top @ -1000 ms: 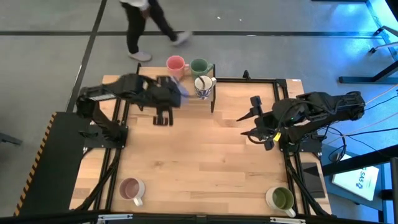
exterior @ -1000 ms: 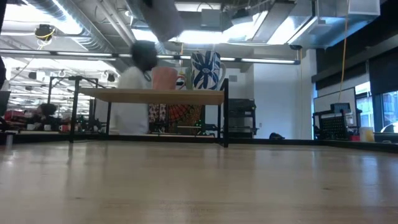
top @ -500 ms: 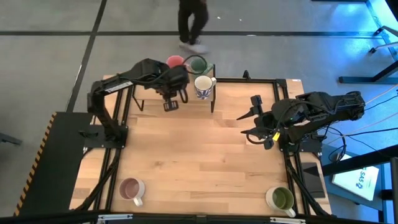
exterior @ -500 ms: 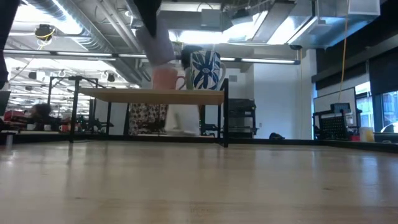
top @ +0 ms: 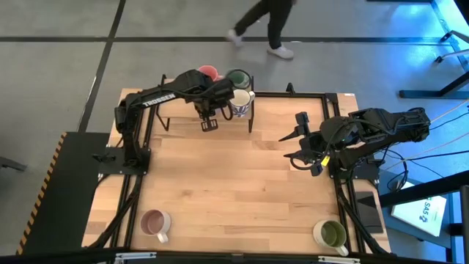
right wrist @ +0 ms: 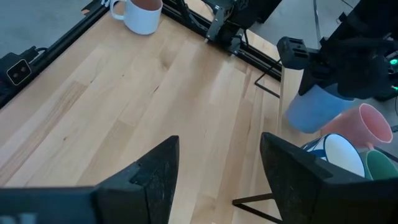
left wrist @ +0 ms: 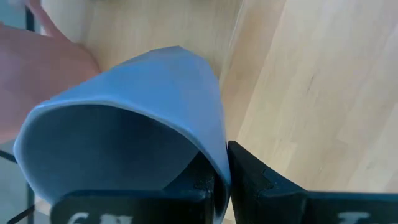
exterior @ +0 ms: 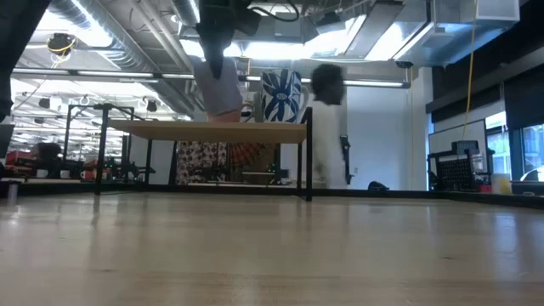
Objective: Place coffee mugs
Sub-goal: Put the blue mug on the shelf
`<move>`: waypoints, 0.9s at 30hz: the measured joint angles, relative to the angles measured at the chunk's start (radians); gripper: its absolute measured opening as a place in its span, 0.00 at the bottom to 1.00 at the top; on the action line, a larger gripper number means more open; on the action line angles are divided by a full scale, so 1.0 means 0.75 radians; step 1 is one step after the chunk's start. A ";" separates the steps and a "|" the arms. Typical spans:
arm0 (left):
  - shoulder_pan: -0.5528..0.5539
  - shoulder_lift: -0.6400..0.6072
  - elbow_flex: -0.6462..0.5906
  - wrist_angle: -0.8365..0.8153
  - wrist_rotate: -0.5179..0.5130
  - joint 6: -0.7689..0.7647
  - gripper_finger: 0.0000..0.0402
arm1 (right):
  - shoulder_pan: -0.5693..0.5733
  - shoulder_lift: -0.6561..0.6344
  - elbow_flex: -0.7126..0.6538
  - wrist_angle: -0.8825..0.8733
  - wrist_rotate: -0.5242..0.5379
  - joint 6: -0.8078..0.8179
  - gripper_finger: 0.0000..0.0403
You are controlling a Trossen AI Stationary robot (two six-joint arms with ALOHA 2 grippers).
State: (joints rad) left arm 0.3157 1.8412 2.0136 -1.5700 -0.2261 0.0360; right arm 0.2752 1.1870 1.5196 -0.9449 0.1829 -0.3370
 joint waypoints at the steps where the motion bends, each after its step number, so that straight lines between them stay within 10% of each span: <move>1: 0.004 0.001 0.000 0.001 0.009 0.001 0.04 | 0.000 0.000 0.000 0.000 0.001 0.000 0.52; 27: 0.041 0.064 0.002 0.000 0.000 0.120 0.04 | 0.000 0.000 -0.001 0.003 0.015 0.031 0.52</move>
State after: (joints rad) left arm 0.3466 1.8889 2.0151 -1.5703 -0.2257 0.1258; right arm 0.2752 1.1870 1.5192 -0.9427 0.1941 -0.3135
